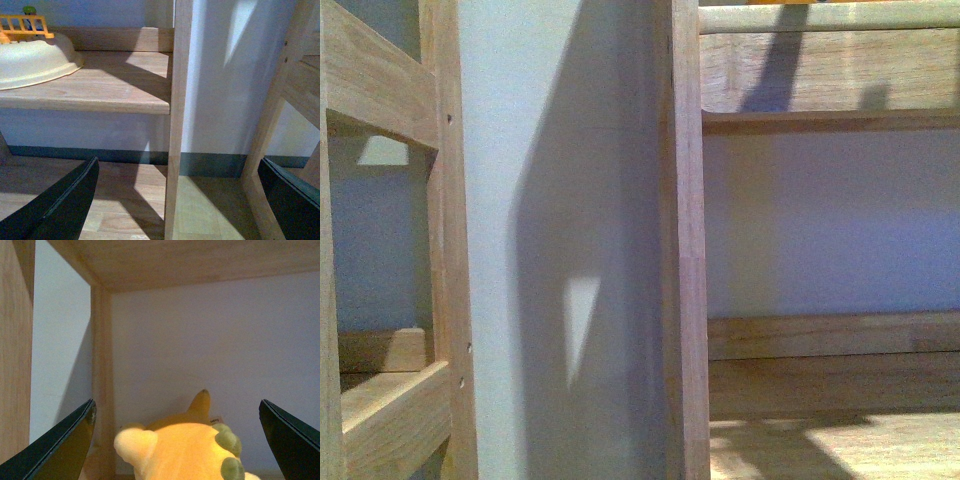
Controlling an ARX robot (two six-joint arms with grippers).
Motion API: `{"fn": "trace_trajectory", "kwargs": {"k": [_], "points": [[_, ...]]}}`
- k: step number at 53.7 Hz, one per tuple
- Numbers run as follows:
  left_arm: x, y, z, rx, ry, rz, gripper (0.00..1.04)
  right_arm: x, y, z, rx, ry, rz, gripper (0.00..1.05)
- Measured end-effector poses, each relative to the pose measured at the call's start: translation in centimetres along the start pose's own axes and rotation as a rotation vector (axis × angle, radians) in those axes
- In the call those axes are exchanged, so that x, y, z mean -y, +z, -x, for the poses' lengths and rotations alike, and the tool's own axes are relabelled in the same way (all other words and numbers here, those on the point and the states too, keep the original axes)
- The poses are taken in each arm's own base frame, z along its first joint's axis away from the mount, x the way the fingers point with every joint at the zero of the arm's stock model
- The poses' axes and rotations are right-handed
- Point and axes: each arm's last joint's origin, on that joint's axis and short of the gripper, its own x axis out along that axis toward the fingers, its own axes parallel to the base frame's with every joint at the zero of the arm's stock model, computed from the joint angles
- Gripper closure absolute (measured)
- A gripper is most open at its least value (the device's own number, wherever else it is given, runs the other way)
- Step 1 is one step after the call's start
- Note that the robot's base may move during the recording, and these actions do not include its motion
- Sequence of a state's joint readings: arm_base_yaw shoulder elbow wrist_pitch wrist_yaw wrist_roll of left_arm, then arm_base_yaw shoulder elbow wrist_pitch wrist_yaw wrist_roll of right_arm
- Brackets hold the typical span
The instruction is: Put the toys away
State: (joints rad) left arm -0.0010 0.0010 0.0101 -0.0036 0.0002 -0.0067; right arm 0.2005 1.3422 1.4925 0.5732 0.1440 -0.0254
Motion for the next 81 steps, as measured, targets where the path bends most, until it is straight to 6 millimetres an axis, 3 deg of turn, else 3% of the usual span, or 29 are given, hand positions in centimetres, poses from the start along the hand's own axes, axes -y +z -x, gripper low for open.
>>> {"fn": "trace_trajectory", "kwargs": {"k": [8,21,30,40,47,57,81], "points": [[0.0,0.0,0.0,0.000,0.000,0.000,0.06,0.9,1.7,2.2,0.029,-0.037,0.011,0.07],[0.0,0.0,0.0,0.000,0.000,0.000,0.06,3.4,3.8,7.5,0.026,-0.107,0.061,0.07],[0.0,0.0,0.0,0.000,0.000,0.000,0.06,5.6,5.2,12.6,0.009,-0.196,0.104,0.07],[0.0,0.0,0.0,0.000,0.000,0.000,0.06,6.8,4.9,17.5,-0.027,-0.263,0.112,0.07],[0.0,0.0,0.0,0.000,0.000,0.000,0.06,7.3,3.1,20.3,-0.054,-0.306,0.091,0.07],[0.0,0.0,0.0,0.000,0.000,0.000,0.06,7.7,-1.9,23.8,-0.212,-0.337,0.009,0.07],[0.0,0.0,0.0,0.000,0.000,0.000,0.06,6.1,-10.0,30.7,-0.472,-0.242,-0.078,0.07]]}}
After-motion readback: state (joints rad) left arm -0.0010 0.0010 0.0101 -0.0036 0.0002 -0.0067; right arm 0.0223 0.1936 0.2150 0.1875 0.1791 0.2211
